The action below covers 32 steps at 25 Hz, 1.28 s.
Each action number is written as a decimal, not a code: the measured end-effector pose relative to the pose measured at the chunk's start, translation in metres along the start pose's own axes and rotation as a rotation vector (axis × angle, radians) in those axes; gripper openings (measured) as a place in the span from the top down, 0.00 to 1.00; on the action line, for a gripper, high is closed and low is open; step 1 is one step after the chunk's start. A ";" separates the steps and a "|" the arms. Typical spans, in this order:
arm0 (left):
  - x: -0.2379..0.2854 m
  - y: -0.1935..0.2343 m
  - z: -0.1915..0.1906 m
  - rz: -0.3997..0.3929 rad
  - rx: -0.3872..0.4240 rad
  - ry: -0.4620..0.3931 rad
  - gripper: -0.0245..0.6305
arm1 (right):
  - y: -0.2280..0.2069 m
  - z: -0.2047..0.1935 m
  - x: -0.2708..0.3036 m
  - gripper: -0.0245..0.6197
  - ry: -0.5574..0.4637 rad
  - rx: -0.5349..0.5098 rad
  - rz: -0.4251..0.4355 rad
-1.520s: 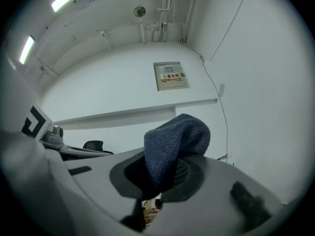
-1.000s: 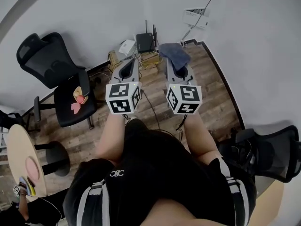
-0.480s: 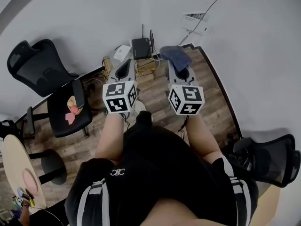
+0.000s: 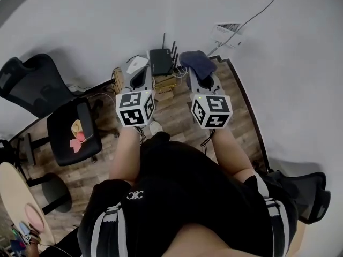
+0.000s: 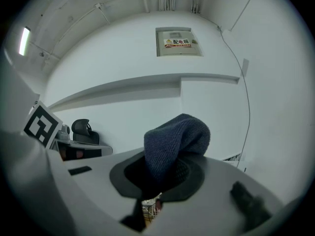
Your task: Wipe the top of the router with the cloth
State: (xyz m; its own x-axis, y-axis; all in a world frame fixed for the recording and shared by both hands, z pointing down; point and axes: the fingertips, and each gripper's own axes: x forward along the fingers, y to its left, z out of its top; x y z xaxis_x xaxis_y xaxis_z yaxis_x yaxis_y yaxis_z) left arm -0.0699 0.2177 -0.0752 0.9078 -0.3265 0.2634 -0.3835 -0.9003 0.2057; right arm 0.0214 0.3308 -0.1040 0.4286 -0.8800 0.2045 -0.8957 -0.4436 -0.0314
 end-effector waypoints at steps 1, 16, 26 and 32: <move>0.009 0.009 0.000 0.009 -0.002 0.007 0.95 | 0.001 0.001 0.014 0.89 0.010 -0.006 0.010; 0.124 0.090 0.021 0.026 -0.012 0.052 0.95 | 0.002 0.001 0.168 0.89 0.098 -0.050 0.085; 0.138 0.112 0.007 0.065 -0.052 0.086 0.94 | -0.007 -0.014 0.204 0.89 0.142 -0.024 0.103; 0.154 0.122 0.014 0.142 -0.070 0.070 0.95 | -0.013 -0.018 0.237 0.89 0.184 -0.059 0.195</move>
State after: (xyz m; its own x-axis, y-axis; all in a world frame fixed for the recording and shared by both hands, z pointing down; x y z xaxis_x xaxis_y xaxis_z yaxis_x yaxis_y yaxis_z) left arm 0.0257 0.0533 -0.0231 0.8307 -0.4259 0.3585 -0.5199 -0.8238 0.2260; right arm 0.1331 0.1309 -0.0377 0.2235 -0.8999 0.3744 -0.9668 -0.2534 -0.0319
